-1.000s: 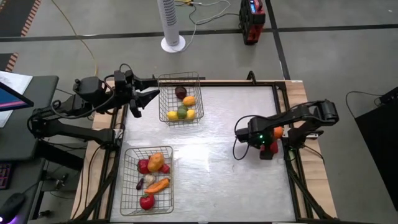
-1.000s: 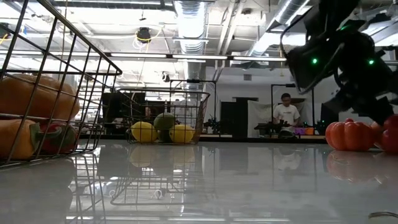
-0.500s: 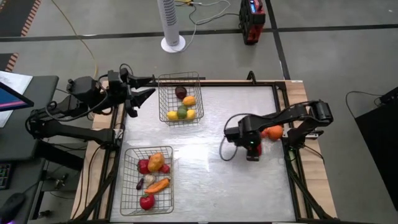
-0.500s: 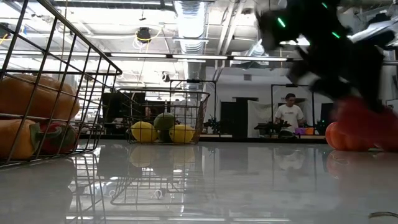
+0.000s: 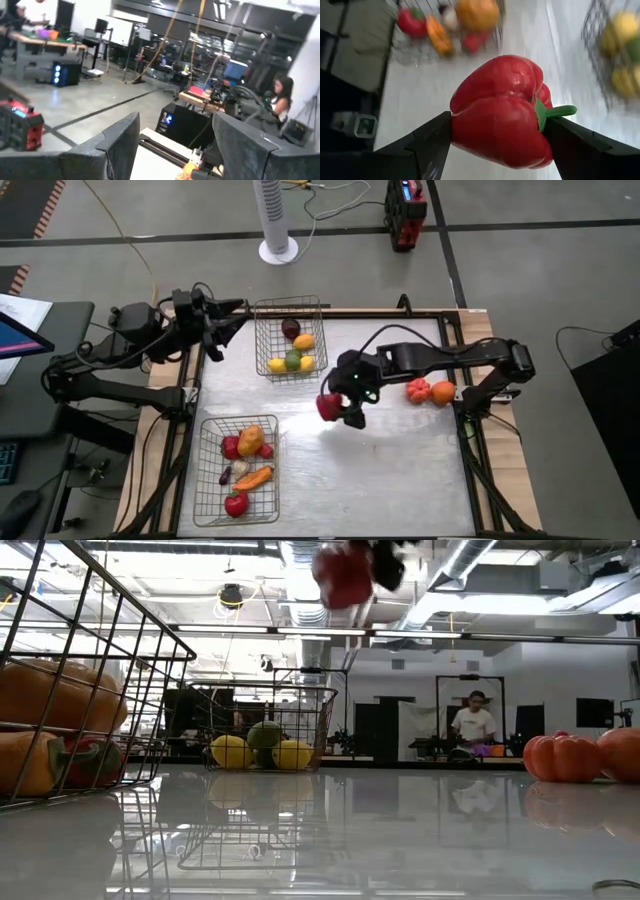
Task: Sort produce into baskets
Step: Put the red bell pepper into the bottom wire basket
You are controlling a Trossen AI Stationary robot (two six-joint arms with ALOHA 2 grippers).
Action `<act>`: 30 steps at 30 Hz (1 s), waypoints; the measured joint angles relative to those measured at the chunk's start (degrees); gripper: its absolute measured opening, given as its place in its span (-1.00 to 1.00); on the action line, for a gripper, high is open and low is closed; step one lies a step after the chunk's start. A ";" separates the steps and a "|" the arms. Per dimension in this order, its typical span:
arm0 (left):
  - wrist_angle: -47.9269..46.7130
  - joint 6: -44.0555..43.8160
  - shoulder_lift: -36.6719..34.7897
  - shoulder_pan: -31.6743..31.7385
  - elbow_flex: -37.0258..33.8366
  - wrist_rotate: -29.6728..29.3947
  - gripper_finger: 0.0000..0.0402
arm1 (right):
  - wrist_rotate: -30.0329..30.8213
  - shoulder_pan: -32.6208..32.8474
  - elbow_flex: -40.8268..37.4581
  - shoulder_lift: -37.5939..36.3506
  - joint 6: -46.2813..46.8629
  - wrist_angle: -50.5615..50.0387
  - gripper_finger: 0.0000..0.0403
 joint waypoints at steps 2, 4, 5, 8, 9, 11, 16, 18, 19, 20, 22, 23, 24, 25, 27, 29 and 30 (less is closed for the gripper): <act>0.03 -2.46 0.29 0.00 0.00 -1.63 0.19 | -0.02 0.08 1.32 0.02 -0.56 1.89 0.59; 0.03 -4.65 0.78 0.02 0.00 -2.47 0.19 | -0.12 0.01 2.34 0.79 -0.95 3.48 0.59; 0.01 -5.36 0.99 0.02 0.00 -2.64 0.19 | -0.15 0.01 3.22 1.42 -1.11 3.90 0.59; 0.18 -7.54 1.67 0.00 0.00 -2.60 0.19 | -0.39 0.01 6.74 5.28 -2.54 3.75 0.59; 0.29 -8.37 1.81 0.00 0.00 -2.58 0.19 | -0.83 0.19 8.51 6.78 -3.19 4.10 0.59; 0.20 -9.76 2.28 -0.03 -0.01 -2.44 0.19 | -1.85 0.73 12.36 10.28 -4.11 3.66 0.60; 0.21 -11.40 2.47 -0.04 0.00 -0.61 0.19 | -3.24 2.41 23.65 19.45 -9.73 4.59 0.60; 0.25 -11.54 2.46 -0.08 0.00 -0.08 0.19 | -3.21 2.55 28.39 23.41 -11.56 4.58 0.60; 0.22 -11.76 2.48 -0.11 0.00 0.01 0.19 | -3.19 2.59 30.83 25.34 -12.12 4.90 0.60; 0.19 -11.98 2.48 -0.13 0.00 0.04 0.19 | -3.19 2.55 33.23 27.18 -12.56 5.13 0.60; 0.21 -12.16 2.41 -0.13 0.00 0.15 0.19 | -3.01 2.52 37.48 30.63 -12.88 5.11 0.60; 0.17 -12.14 2.19 -0.13 0.00 0.53 0.19 | -3.00 2.52 39.35 32.17 -12.77 5.39 0.60; 0.13 -12.10 2.07 -0.11 0.00 1.09 0.19 | -3.05 2.51 40.90 33.63 -12.74 5.30 0.61; 0.18 -11.91 1.97 -0.13 0.00 1.64 0.19 | -3.19 2.25 42.40 35.17 -12.72 4.98 0.63; -0.16 -11.30 1.63 -0.13 0.00 2.98 0.19 | -4.16 1.97 44.94 37.55 -12.68 4.44 0.70; -0.41 -10.80 1.50 -0.13 0.00 4.61 0.19 | -4.46 1.69 46.86 39.14 -11.31 3.82 0.79; -0.69 -10.54 1.29 -0.13 0.00 5.50 0.19 | -4.47 1.40 46.90 39.39 -10.47 4.28 0.84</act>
